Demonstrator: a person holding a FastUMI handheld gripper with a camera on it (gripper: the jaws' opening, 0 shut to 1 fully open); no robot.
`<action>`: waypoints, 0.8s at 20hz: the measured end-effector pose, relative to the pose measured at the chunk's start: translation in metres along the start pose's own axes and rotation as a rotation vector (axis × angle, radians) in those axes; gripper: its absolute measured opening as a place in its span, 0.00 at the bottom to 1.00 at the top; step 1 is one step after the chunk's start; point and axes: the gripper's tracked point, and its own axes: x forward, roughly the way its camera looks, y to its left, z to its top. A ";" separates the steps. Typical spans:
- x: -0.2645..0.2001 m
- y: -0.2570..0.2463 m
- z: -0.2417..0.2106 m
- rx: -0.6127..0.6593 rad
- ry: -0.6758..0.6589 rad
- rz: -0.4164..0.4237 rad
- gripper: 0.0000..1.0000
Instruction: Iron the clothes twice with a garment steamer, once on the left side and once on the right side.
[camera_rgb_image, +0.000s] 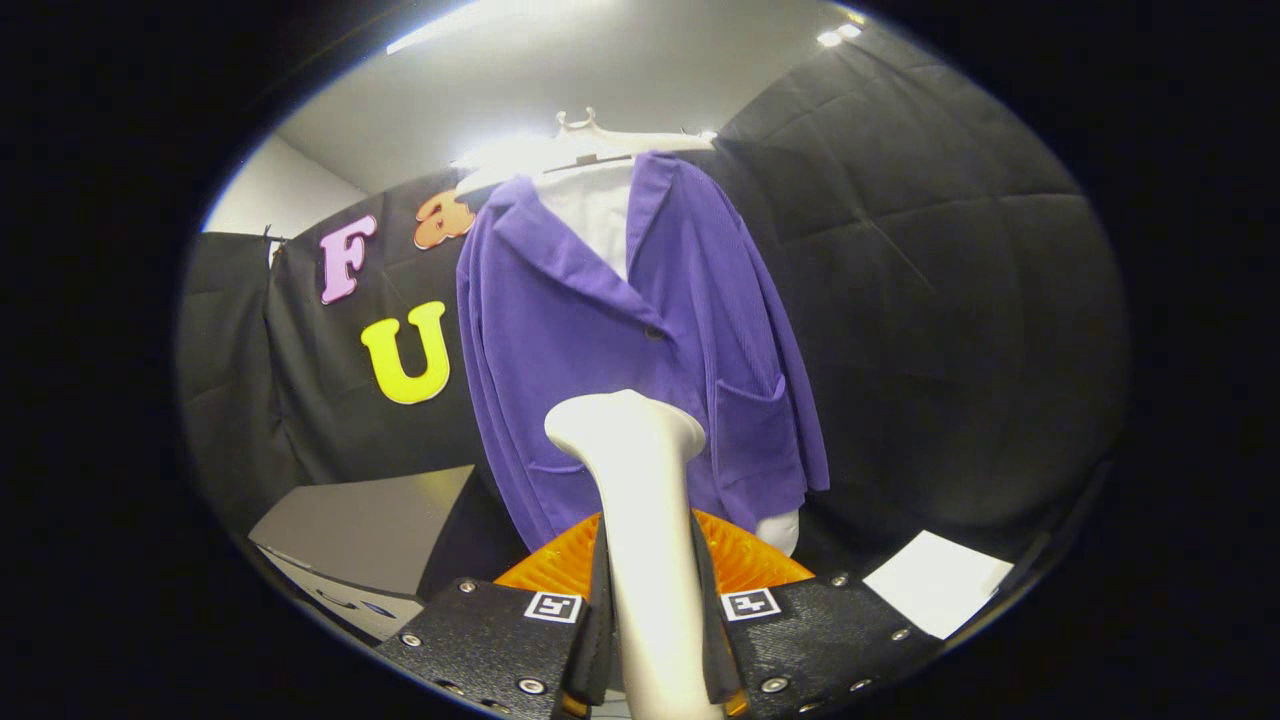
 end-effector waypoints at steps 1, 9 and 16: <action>0.000 0.000 0.017 -0.005 -0.026 0.003 0.36; 0.018 -0.013 0.160 0.010 -0.266 -0.032 0.36; 0.074 -0.027 0.210 -0.012 -0.387 -0.134 0.36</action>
